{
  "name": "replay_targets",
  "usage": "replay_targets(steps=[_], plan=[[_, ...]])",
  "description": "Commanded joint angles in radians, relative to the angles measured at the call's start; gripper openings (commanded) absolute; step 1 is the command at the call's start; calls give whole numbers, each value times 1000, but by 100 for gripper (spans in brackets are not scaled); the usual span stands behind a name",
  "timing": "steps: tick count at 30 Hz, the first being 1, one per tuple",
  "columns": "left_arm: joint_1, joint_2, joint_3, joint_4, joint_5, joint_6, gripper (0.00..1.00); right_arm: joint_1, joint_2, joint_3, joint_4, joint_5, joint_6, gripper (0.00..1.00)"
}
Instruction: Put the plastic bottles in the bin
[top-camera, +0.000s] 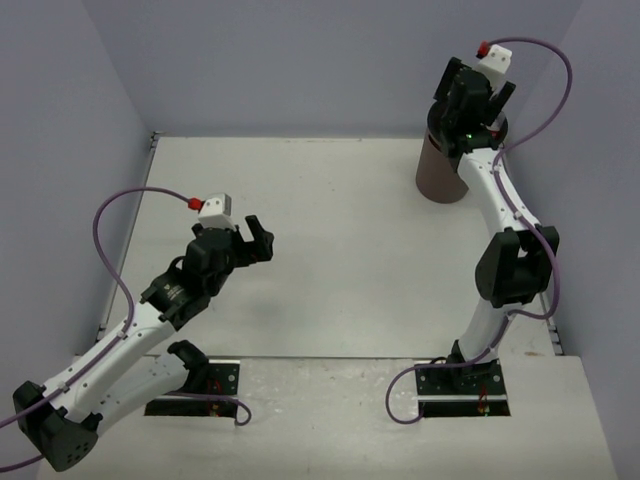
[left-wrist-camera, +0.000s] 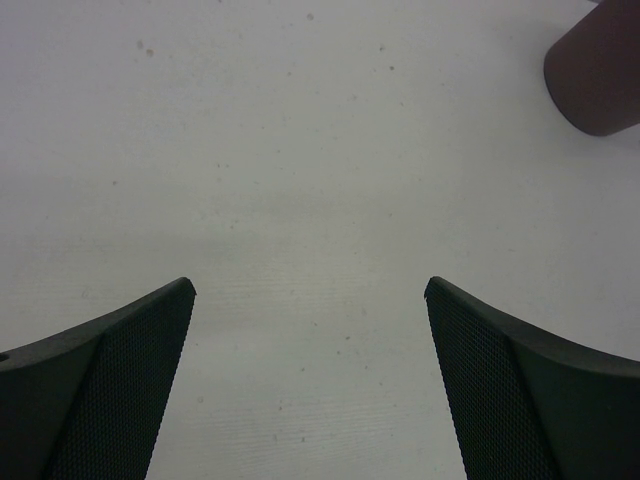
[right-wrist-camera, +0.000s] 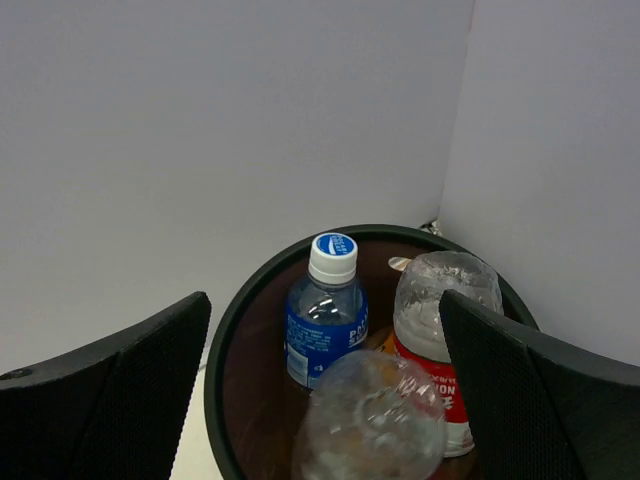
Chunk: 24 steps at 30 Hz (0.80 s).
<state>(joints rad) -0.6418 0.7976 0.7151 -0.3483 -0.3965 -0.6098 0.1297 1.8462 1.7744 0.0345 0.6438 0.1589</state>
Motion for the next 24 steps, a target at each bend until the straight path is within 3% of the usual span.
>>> replay_targets(steps=[1, 7, 15, 24], plan=[[7, -22, -5, -4, -1, -17, 100, -1, -33, 41, -49, -42, 10, 99], [6, -47, -8, -33, 9, -40, 100, -1, -82, 46, -141, -117, 22, 99], [7, -71, 3, -116, -6, -97, 100, -1, -314, -111, -195, -286, 30, 99], [7, -61, 28, -230, -27, -146, 100, 1, -752, -674, -190, -560, 215, 99]])
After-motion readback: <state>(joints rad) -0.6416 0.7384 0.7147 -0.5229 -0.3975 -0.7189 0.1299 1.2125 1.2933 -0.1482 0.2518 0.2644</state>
